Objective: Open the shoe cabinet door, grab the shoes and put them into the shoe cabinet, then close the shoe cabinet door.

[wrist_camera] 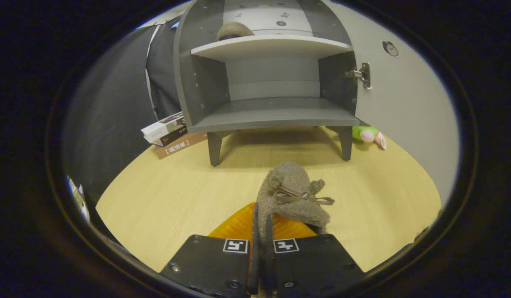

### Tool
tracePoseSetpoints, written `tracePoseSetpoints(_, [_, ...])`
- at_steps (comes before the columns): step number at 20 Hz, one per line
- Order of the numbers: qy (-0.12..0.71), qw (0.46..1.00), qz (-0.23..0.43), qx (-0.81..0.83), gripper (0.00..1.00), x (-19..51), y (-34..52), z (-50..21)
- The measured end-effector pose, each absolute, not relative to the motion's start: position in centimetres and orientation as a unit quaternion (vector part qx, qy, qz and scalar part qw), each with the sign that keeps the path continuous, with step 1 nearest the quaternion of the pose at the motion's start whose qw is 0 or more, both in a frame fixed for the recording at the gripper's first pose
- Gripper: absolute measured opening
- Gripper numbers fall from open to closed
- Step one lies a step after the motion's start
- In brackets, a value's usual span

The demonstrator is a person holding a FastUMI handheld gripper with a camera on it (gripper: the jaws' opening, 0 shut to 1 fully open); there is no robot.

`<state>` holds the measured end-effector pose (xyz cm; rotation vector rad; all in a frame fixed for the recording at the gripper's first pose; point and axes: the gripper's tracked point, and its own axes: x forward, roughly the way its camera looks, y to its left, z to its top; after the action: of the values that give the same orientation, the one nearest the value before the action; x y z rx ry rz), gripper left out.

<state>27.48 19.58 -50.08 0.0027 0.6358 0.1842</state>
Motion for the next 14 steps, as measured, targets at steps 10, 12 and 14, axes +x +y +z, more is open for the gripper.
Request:
tracePoseSetpoints(10, [0.2,0.971,0.123,-0.051,0.09,23.9,19.1,-31.9])
tracePoseSetpoints(12, [0.179,0.975,0.116,-0.068,0.09,23.5,19.0,-28.3])
tracePoseSetpoints(14, [0.158,0.978,0.113,-0.075,0.1,23.3,19.1,-24.7])
